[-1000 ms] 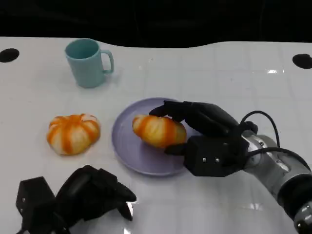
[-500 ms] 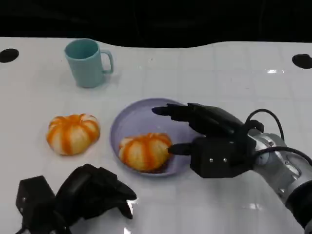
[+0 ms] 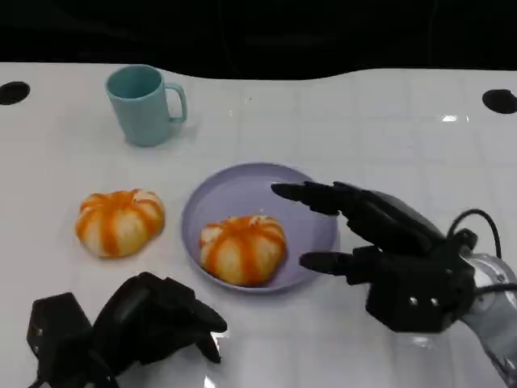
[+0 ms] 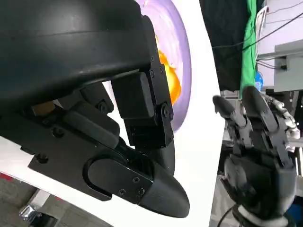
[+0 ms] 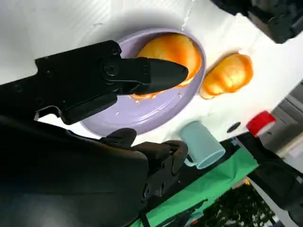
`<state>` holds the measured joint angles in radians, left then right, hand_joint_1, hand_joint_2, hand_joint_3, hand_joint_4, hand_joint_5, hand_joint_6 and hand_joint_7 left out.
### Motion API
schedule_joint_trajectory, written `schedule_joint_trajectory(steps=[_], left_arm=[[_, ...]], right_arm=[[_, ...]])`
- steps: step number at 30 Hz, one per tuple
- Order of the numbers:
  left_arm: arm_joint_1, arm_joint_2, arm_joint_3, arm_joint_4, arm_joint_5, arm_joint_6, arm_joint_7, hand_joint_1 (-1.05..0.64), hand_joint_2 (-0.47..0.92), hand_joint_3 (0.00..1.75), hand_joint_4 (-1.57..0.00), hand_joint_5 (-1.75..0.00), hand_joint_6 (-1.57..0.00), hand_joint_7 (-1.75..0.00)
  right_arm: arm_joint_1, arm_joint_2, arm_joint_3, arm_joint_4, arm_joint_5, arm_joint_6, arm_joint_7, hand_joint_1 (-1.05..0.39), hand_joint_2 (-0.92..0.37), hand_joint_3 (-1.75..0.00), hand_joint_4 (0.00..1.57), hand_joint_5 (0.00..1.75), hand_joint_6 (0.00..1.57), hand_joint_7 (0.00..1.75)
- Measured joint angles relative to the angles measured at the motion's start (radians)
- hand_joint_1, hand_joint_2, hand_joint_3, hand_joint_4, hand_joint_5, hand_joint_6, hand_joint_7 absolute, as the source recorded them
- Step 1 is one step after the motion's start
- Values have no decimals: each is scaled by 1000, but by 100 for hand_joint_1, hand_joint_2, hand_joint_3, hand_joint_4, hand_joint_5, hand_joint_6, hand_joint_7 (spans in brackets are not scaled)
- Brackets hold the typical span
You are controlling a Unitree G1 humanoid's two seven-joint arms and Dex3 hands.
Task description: Grasp the bread from the table and place it into the plate.
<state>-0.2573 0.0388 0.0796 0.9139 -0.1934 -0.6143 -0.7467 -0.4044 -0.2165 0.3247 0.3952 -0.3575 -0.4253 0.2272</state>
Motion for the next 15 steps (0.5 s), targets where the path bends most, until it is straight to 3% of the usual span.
schedule_joint_trajectory(steps=[5,6,8,9,12,15], left_arm=[[0,0,0,0,0,0,0,-105,86,0,-127,-85,-156,-3],[0,0,0,0,0,0,0,-105,86,0,-127,-85,-156,-3],[-1,-1,-1,0,0,-1,-1,-105,86,0,-128,-85,-156,-3],[0,0,0,0,0,-1,-1,-105,86,0,-128,-85,-156,-4],[-1,4,0,3,3,-4,0,-105,86,0,-128,-86,-157,-4],[-1,4,-2,4,6,-4,3,-105,87,1,-128,-86,-157,-4]], right_arm=[[62,-2,-24,-67,26,-5,4,-69,-92,-38,25,91,47,21],[62,-2,-25,-71,26,-5,5,-63,-92,-37,45,131,63,50],[97,1,-45,-95,73,-30,4,-59,-92,-37,53,160,59,97],[125,5,-57,-105,103,-55,3,-58,-92,-37,57,163,59,113],[195,8,-68,-99,156,-127,6,-56,-92,-34,62,168,61,132],[233,-6,-73,-92,174,-174,20,-55,-92,-31,65,169,64,137]])
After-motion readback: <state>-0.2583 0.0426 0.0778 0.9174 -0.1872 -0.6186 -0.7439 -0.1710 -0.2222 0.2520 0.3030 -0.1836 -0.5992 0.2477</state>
